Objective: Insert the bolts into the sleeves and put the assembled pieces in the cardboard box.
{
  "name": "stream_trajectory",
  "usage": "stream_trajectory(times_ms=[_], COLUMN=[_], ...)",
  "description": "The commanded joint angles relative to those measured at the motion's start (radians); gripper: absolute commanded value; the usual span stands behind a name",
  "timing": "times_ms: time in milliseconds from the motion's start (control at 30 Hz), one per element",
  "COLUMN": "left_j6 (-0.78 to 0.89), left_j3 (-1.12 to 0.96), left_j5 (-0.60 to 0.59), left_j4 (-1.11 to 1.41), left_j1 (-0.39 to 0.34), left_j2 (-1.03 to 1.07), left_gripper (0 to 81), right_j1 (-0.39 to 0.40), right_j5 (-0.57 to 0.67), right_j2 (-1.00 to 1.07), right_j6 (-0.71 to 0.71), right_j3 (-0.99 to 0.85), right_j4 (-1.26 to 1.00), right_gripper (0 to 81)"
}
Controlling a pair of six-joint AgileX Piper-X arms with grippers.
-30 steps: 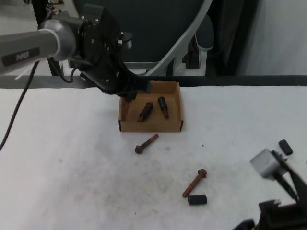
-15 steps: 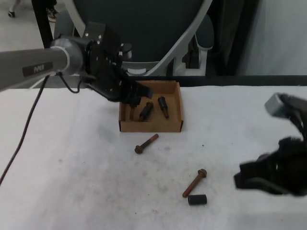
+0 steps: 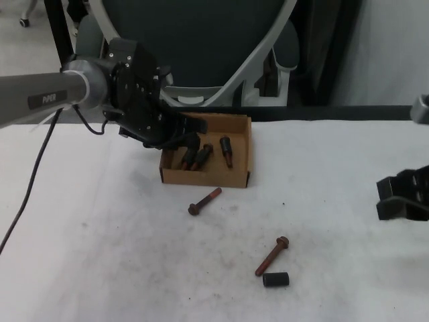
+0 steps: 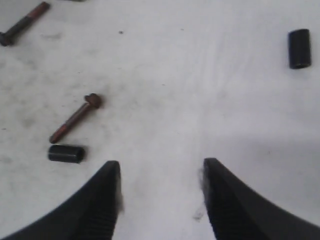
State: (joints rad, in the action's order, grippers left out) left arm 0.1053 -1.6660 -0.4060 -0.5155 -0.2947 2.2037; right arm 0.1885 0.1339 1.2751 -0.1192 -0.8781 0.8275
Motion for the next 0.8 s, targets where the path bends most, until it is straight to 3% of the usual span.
stream_trajectory(times_ms=[0,233,367,600,767], left_j6=[0.004,-0.039,-0.123,-0.176,-0.303], left_j3=[-0.008,-0.008,-0.005,-0.005,-0.005], left_j5=[-0.015,-0.154,-0.213,-0.217,-0.192], left_j4=[-0.013,-0.065,-0.143,-0.282,-0.412], left_j1=[0.013,0.019,0.007,-0.032,-0.084], left_j2=[-0.022,-0.094,-0.161,-0.271,-0.323], left_gripper=[44.4,44.4,44.4,44.4,44.4], right_j1=[-0.013,-0.022,-0.048,-0.126,-0.164], right_j5=[-0.013,-0.029,-0.042,-0.047,-0.047], right_j2=[0.028,0.15,0.212,0.281,0.316], right_j6=[0.026,0.159,0.166,0.191,0.194], right_j3=[-0.009,-0.016,-0.046,-0.138,-0.196], right_j4=[0.016,0.014,0.014,0.023,0.022], right_gripper=[49.1,48.3,48.3,48.3,48.3])
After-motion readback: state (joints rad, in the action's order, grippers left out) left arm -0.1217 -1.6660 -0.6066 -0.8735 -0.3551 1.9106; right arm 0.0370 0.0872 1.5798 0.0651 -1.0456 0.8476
